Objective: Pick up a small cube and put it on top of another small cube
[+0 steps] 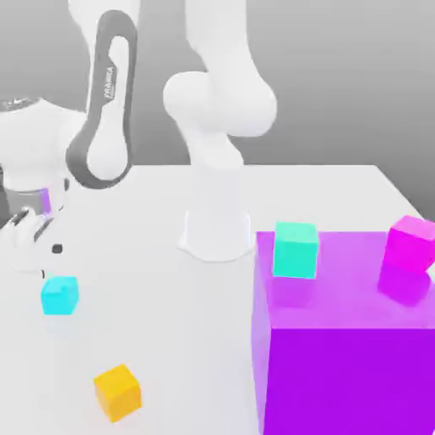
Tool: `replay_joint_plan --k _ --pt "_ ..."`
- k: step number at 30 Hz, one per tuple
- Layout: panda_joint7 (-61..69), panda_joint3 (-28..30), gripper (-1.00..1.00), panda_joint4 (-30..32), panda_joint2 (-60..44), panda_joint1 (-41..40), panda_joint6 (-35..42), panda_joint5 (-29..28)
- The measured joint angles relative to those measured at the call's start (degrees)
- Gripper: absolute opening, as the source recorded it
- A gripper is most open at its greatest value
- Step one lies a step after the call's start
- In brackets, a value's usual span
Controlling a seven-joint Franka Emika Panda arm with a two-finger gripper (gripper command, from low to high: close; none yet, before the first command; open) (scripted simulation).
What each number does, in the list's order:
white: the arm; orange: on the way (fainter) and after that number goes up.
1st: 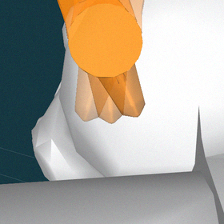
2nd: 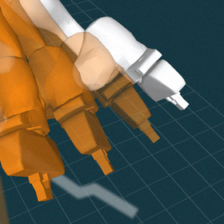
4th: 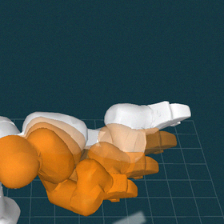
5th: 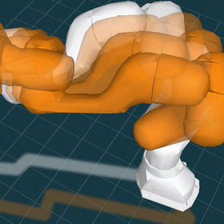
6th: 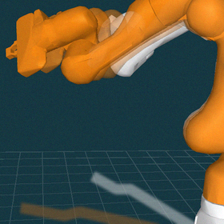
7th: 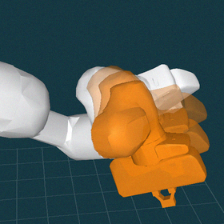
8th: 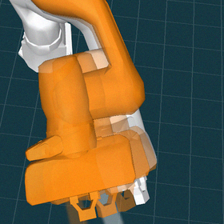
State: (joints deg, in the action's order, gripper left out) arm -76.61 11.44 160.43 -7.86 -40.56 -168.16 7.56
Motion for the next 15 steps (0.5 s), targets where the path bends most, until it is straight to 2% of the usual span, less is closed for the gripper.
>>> replay_joint_plan --k 3,4,11,15 --pt "3.09 -5.50 0.00 -1.15 -6.19 -4.44 -4.99 4.15" --pt "3.56 -6.83 -1.00 -1.43 -7.72 -5.63 -6.25 4.73" --pt "3.37 -7.12 -1.00 -1.45 -7.84 -5.95 -6.43 4.52" --pt "-0.55 -2.87 -1.00 -0.06 -0.86 -2.96 -0.83 -0.66"
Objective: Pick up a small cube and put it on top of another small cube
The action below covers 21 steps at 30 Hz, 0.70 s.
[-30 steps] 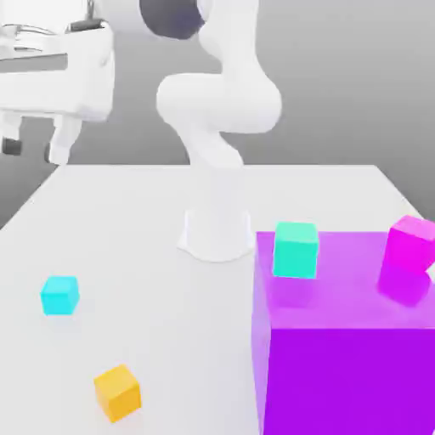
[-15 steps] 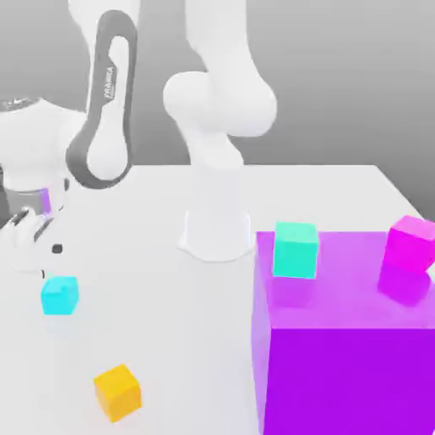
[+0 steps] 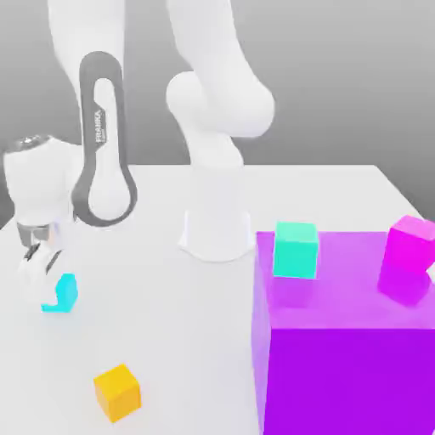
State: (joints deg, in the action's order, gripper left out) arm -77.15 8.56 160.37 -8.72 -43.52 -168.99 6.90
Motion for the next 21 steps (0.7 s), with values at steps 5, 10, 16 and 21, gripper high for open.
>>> replay_joint_plan --k 5,10,16,21 --pt "-7.42 -1.34 -1.00 -1.34 8.82 4.35 9.62 -5.68" --pt "-16.57 -9.05 -1.00 -9.07 14.28 16.24 21.80 -4.56" --pt "-25.56 -19.44 -1.00 -17.11 19.63 26.08 34.48 -1.82" --pt "-31.41 -27.21 -1.00 -21.67 23.75 33.40 42.93 0.59"
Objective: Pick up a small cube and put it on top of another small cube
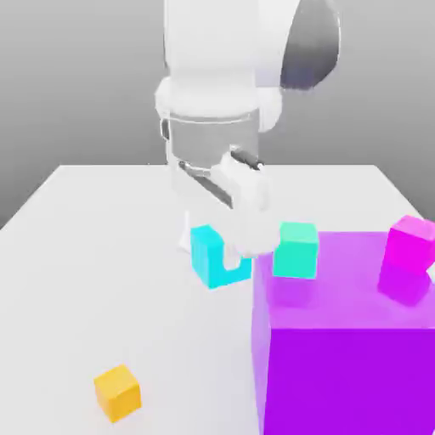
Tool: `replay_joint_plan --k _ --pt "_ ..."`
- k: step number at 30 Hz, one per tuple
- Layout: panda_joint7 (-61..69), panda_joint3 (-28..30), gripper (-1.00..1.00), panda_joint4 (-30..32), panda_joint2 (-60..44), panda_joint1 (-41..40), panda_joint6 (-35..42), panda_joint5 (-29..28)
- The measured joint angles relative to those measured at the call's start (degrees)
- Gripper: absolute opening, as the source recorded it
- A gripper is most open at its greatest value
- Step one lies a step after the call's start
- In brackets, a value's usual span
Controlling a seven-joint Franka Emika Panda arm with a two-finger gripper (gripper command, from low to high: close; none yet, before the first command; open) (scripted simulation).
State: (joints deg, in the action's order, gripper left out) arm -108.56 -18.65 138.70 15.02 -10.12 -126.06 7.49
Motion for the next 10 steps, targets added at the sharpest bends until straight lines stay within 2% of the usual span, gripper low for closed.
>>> replay_joint_plan --k 3,6,7,10 --pt "-3.47 -4.90 -1.00 -2.36 2.14 4.25 4.47 1.48" --pt "-8.09 -10.73 -1.00 -3.49 0.06 8.21 3.87 1.49" --pt "-9.28 -12.14 1.00 -3.22 -1.00 9.01 2.67 1.22" --pt "-9.28 -12.14 1.00 -3.22 -1.00 9.01 2.67 1.22"
